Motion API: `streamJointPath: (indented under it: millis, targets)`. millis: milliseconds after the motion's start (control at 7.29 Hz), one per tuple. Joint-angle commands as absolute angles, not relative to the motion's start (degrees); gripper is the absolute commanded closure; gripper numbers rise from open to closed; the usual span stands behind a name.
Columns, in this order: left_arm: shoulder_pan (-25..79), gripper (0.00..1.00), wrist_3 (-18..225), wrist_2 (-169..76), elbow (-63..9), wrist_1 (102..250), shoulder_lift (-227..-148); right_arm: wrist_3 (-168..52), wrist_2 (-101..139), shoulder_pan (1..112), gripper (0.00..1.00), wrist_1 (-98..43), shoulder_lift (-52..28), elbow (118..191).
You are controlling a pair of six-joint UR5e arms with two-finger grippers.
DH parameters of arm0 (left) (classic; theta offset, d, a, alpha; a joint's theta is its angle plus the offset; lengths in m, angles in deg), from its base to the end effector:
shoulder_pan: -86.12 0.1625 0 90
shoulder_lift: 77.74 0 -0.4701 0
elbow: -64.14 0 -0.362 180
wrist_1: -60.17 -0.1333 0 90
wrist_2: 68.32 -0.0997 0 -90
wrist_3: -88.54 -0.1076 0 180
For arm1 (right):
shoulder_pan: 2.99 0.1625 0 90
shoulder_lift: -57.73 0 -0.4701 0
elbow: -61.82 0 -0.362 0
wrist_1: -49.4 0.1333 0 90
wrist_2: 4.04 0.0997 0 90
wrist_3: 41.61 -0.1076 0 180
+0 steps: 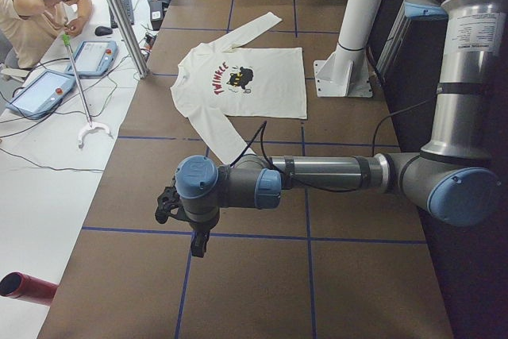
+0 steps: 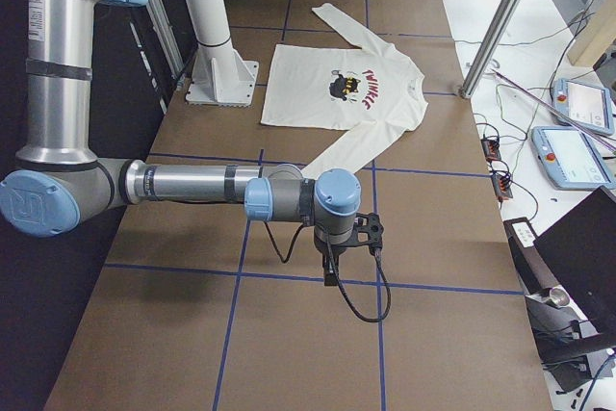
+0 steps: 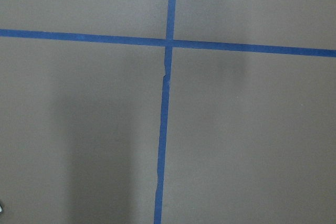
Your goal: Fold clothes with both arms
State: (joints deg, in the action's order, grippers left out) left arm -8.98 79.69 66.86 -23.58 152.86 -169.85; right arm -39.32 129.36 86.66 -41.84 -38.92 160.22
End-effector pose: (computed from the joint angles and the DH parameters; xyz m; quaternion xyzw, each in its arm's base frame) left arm -0.0996 -0.4753 0.7047 0.0668 0.3787 0.0386 0.9223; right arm 0.0569 -0.4081 0.6957 0.0104 -0.3696 -0.0230 0.9288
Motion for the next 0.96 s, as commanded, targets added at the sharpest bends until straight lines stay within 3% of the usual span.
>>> streamJointPath:
  millis: [0, 411, 823]
  targets:
    - [-8.71, 0.0, 79.58, 66.77, -23.66, 153.51, -169.85, -39.32, 129.38, 86.66, 0.0, -41.83, -38.78, 160.25]
    - [-8.62, 0.0, 80.02, 66.77, -23.22, 163.51, -169.24, -39.59, 129.73, 86.48, 0.0, -41.57, -35.89, 161.66]
    - [-8.62, 0.0, 80.11, 66.94, -22.96, 168.44, -169.94, -39.67, 127.99, 85.87, 0.0, -25.96, -34.13, 160.01]
